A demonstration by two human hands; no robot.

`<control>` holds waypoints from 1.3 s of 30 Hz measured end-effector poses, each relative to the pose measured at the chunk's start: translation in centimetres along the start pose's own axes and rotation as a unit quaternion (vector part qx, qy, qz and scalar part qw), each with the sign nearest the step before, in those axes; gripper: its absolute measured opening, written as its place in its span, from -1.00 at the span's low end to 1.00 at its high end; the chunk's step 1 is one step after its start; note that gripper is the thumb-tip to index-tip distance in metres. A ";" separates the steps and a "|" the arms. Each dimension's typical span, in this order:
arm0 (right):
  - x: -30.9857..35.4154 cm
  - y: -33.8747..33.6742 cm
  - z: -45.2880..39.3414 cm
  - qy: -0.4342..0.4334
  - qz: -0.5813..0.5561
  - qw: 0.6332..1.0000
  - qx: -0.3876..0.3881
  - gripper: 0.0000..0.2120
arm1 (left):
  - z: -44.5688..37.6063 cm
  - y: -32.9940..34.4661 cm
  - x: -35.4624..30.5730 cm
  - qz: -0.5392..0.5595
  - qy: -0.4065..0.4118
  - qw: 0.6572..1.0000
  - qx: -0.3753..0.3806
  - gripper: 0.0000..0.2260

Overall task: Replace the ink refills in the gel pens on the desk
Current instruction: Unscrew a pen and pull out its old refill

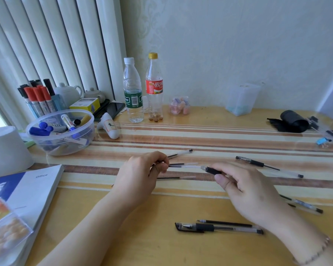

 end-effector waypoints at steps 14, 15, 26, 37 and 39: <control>0.5 -0.2 -0.1 -0.009 0.008 1.000 0.000 -0.76 | -0.1 0.0 0.3 0.012 -0.004 1.000 -0.003 -0.83; 0.5 -0.2 -0.1 -0.009 0.009 1.000 0.005 -0.75 | -0.1 0.0 0.3 0.014 -0.004 1.000 -0.002 -0.82; 1.3 -0.7 -0.2 -0.041 0.066 0.997 0.012 -0.74 | 0.3 -0.1 -0.5 -0.037 0.031 0.999 -0.021 -0.87; 1.8 0.6 0.0 -0.025 0.060 0.998 0.022 -0.82 | 1.9 -0.4 -2.7 0.015 0.140 0.987 -0.084 -0.94; 0.6 0.6 -0.1 0.020 -0.005 1.000 -0.019 -0.87 | 1.6 -1.5 -2.6 0.139 0.102 0.975 -0.138 -0.91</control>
Point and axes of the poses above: each hand's wrist, its own z-axis away from the middle knuckle, its own y-axis out of the palm, x = y × z, the point moved 2 cm from there along -z, towards the middle knuckle, and after that the axes turned 15 degrees about -y, right-handed, at the moved point
